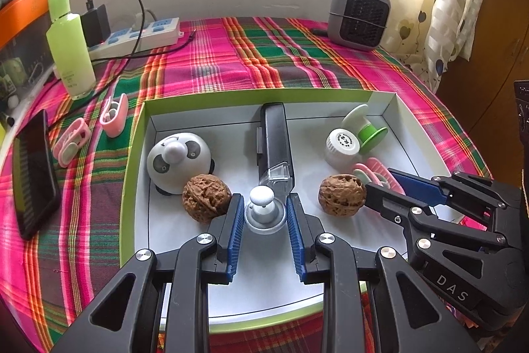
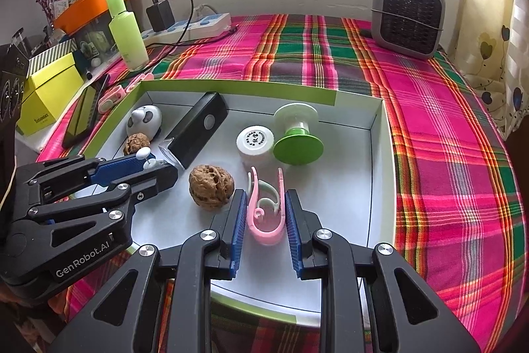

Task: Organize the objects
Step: 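Carry the white knob with the left gripper while the right gripper carries the pink clip to the tray, then lower the white knob and pink clip into the tray and open both grippers, then withdraw both grippers from the tray toward the remaining pink clip and orange toy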

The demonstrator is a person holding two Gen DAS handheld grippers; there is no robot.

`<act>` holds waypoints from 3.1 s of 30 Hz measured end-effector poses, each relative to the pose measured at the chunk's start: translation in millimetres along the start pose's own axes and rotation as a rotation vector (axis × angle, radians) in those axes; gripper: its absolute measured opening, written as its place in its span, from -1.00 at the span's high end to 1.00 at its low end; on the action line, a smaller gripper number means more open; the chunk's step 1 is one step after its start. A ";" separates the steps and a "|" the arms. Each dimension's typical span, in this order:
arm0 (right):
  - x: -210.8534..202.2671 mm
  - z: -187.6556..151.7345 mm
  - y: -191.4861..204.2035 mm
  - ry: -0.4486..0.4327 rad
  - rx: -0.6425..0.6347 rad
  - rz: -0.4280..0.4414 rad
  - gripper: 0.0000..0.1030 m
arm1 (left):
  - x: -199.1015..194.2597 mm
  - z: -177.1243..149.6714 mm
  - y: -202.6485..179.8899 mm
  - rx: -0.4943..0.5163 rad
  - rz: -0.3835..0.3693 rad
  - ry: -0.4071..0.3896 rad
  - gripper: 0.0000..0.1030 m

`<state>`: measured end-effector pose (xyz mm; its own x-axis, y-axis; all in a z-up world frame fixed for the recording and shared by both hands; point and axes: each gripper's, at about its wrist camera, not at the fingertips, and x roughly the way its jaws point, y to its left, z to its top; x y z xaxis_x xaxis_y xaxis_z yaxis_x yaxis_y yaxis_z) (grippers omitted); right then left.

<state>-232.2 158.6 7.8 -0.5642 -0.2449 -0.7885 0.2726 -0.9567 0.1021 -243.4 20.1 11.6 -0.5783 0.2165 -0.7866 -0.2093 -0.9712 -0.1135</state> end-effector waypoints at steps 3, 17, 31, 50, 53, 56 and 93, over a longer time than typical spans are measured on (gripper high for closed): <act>0.8 0.2 0.7 -0.003 -0.005 -0.006 0.52 | 0.9 0.2 -0.5 0.001 0.001 0.000 0.52; 2.1 1.4 0.1 -0.007 0.005 0.007 0.52 | 2.6 1.8 -1.2 0.005 0.012 0.000 0.52; 0.1 -0.7 -0.6 -0.015 0.012 0.008 0.52 | 1.3 -0.4 -1.9 -0.002 0.008 0.001 0.32; -15.8 -7.3 -0.4 -0.045 0.027 0.008 0.37 | -19.7 -9.9 -3.9 -0.004 0.029 -0.019 0.18; -18.6 -8.6 0.8 -0.047 0.027 0.008 0.36 | -22.2 -11.0 -5.5 -0.003 0.033 -0.022 0.18; -21.2 -10.0 2.6 -0.051 0.025 0.002 0.36 | -26.3 -12.7 -6.1 -0.005 0.032 -0.027 0.17; -88.0 -59.0 29.6 -0.154 0.015 -0.033 0.35 | -93.0 -63.7 -21.7 -0.006 0.029 -0.104 0.16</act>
<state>-128.5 161.1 44.4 -0.6859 -0.2339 -0.6891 0.2414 -0.9665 0.0877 -134.8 14.8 48.6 -0.6631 0.1972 -0.7221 -0.1865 -0.9778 -0.0957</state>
